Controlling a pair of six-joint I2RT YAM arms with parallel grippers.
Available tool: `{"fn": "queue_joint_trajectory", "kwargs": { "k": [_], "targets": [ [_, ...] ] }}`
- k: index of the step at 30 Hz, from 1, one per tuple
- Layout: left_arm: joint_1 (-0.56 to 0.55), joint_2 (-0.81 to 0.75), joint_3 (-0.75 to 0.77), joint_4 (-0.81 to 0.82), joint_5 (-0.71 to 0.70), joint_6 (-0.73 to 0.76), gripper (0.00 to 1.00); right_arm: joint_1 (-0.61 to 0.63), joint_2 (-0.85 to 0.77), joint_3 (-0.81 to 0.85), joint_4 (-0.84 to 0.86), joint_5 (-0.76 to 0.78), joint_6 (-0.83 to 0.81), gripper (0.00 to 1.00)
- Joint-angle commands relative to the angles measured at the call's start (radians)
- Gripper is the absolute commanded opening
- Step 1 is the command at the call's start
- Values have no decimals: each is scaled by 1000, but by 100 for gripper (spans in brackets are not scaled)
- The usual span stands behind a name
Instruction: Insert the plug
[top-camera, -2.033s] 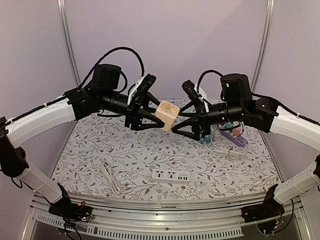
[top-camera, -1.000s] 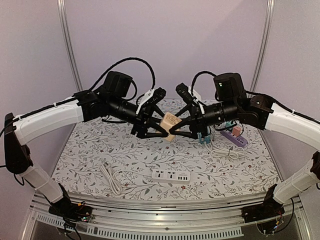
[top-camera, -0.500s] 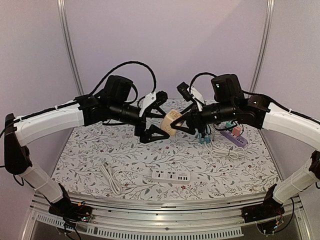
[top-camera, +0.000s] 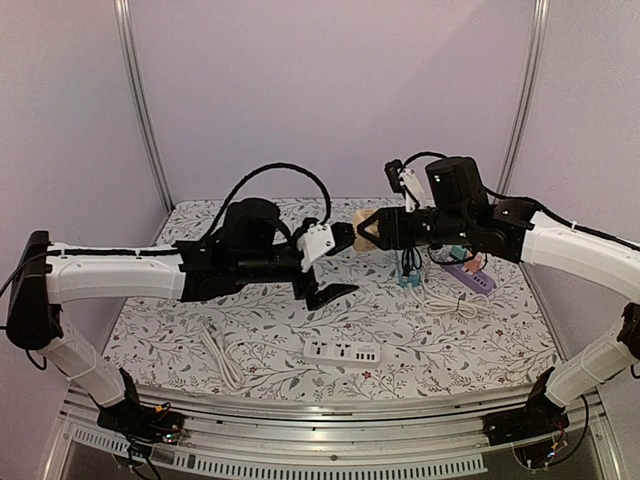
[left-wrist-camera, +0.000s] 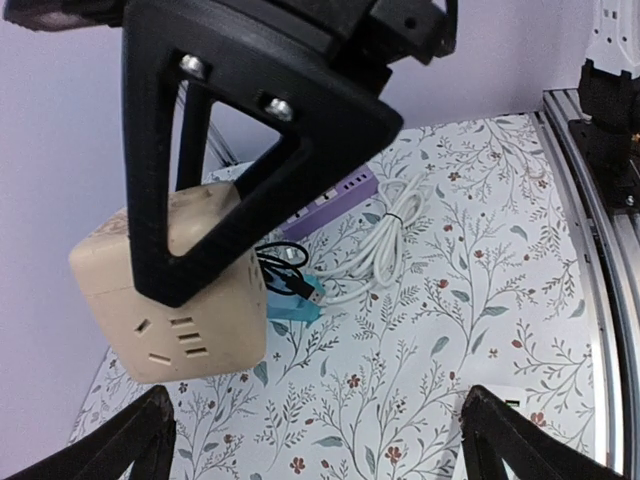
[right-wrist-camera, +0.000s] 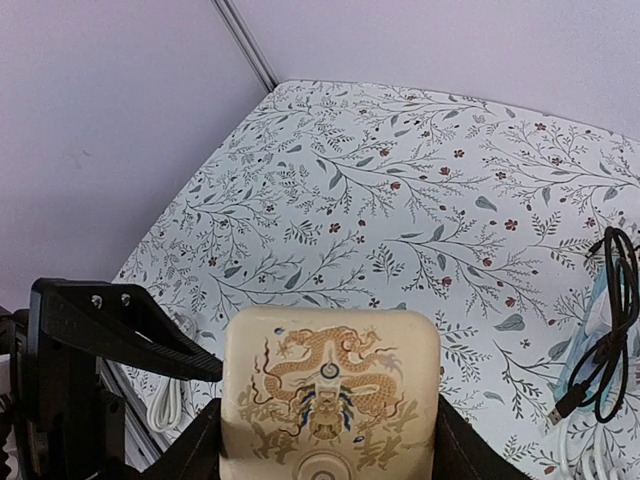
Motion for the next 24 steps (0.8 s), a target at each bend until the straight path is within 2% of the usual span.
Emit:
{"fn": "queue_joint_trajectory", "kwargs": {
  "k": [1,5,9,12,19,22,24],
  "targets": [
    [-15,80,-9,289,-147,20,99,11,-42,-24,53,70,72,0],
    [-40,145,45,311,-242,11,99,14,-54,-29,53,90,74,0],
    [-43,165,50,352,-275,0,100,15,-65,-32,52,88,75,0],
    [-43,170,63,344,-250,12,98,15,-63,-30,55,81,73,0],
    [-38,179,90,329,-184,-25,86,16,-49,-25,56,62,73,0],
    [-32,189,99,327,-175,-31,71,17,-51,-23,56,27,73,0],
    [-27,207,134,282,-178,-29,68,16,-54,-22,57,15,76,0]
  ]
}}
